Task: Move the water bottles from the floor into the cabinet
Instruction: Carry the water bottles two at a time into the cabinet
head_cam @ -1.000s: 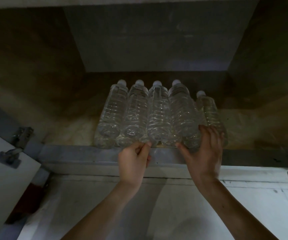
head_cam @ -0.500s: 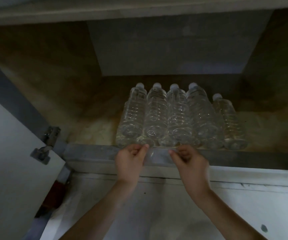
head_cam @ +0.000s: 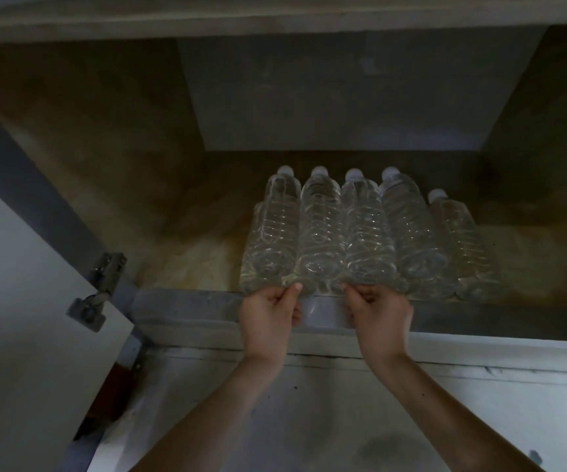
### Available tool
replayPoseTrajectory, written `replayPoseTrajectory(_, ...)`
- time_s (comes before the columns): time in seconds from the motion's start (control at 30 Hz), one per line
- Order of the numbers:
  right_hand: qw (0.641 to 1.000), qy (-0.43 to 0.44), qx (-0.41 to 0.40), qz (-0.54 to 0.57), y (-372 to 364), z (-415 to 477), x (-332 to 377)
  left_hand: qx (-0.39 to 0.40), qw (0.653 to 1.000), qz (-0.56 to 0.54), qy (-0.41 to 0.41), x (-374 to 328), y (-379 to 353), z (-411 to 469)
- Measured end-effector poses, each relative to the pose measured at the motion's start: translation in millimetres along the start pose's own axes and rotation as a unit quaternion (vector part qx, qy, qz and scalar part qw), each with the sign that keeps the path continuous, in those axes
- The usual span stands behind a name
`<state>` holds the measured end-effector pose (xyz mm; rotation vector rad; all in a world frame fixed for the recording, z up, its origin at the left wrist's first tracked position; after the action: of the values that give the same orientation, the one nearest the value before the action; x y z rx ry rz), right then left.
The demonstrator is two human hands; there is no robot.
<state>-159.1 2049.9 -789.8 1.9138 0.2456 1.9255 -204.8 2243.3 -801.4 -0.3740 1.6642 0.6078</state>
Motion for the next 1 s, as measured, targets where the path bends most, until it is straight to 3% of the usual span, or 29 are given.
replayPoseTrajectory(0.17,1.0,-0.011,-0.003,0.017,-3.6,0.9,0.2,0.012,1.0,-0.002,0.005,-0.1,1.0,0.3)
replayPoseTrajectory(0.3,1.0,-0.001,0.012,0.006,3.0,-11.9,-3.1,-0.019,0.991,0.102,-0.08,-12.2,25.7,-8.4)
replayPoseTrajectory(0.4,0.991,0.122,0.001,-0.054,19.3,-32.7,20.2,-0.057,0.977,0.125,-0.165,-36.6,50.0,-19.1)
replayPoseTrajectory(0.53,0.915,0.361,-0.058,-0.171,32.8,-34.0,72.4,-0.046,0.938,0.188,-0.286,-74.4,53.0,-18.1)
replayPoseTrajectory(0.73,0.858,0.409,0.05,-0.306,3.3,-7.9,94.9,0.05,0.957,0.152,-0.242,-71.6,42.4,9.9)
replayPoseTrajectory(1.0,0.874,0.402,0.042,-0.268,-2.5,4.5,98.4,0.053,0.97,0.101,-0.214,-65.3,36.2,13.4)
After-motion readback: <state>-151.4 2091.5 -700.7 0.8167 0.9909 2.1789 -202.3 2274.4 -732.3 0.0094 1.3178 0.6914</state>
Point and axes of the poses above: each hand's wrist, its own z-axis towards the middle knuckle, its own y-axis out of the back of the hand, x = y × z, the point moved 7 cm from there along z, towards the middle knuckle, and after that the axes turned 1 degree about x, right-handed, at the moved point
